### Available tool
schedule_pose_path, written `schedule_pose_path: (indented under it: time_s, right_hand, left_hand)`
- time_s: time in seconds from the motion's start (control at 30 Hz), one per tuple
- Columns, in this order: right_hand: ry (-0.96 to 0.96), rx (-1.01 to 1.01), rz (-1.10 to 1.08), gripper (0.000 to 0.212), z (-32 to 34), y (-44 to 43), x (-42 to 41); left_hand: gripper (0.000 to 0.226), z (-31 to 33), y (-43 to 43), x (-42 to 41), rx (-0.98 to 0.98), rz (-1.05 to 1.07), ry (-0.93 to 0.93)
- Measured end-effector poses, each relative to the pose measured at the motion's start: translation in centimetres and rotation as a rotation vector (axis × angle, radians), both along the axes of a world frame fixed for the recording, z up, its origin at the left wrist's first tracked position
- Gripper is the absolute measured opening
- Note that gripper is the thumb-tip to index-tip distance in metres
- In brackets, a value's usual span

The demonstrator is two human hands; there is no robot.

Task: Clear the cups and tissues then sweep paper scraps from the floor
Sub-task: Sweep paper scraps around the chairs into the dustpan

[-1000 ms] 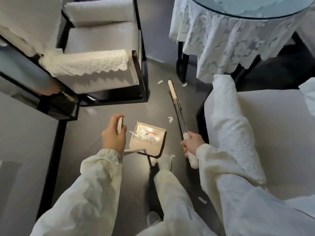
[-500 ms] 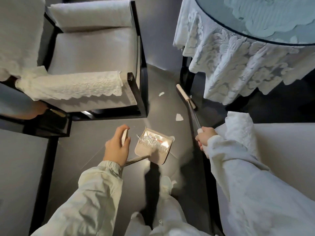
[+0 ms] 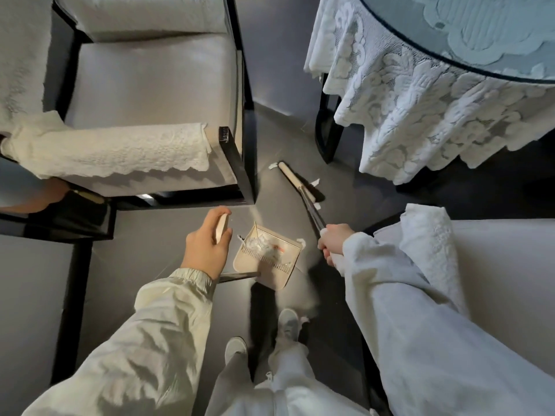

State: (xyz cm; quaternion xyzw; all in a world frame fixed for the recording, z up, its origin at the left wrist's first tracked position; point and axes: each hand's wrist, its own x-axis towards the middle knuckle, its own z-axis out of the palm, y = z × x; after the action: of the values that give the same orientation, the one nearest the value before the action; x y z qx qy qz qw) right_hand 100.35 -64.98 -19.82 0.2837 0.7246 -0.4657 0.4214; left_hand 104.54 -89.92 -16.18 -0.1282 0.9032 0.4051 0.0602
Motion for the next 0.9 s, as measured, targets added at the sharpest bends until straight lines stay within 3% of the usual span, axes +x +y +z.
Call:
schedule_pose_path:
  time_s: [0.17, 0.37, 0.43, 0.6, 0.9]
  right_hand:
    - [-0.012, -0.029, -0.291, 0.032, 3.4, 0.0, 0.9]
    - [0.137, -0.038, -0.354, 0.063, 3.0, 0.2, 1.1]
    - [0.155, -0.022, -0.358, 0.064, 2.6, 0.2, 0.1]
    - [0.187, -0.001, -0.313, 0.058, 1.9, -0.4, -3.7]
    - [0.118, -0.033, -0.339, 0.019, 3.9, -1.9, -5.7]
  left_hand:
    - [0.029, 0.7, -0.4, 0.9, -0.001, -0.025, -0.014]
    - [0.037, 0.9, -0.6, 1.4, 0.017, -0.037, -0.029]
    - [0.046, 0.9, -0.9, 1.5, 0.002, -0.033, -0.031]
    - [0.048, 0.3, -1.4, 1.8, 0.005, 0.005, -0.034]
    - [0.053, 1.8, -1.2, 0.3, 0.061, 0.024, -0.036]
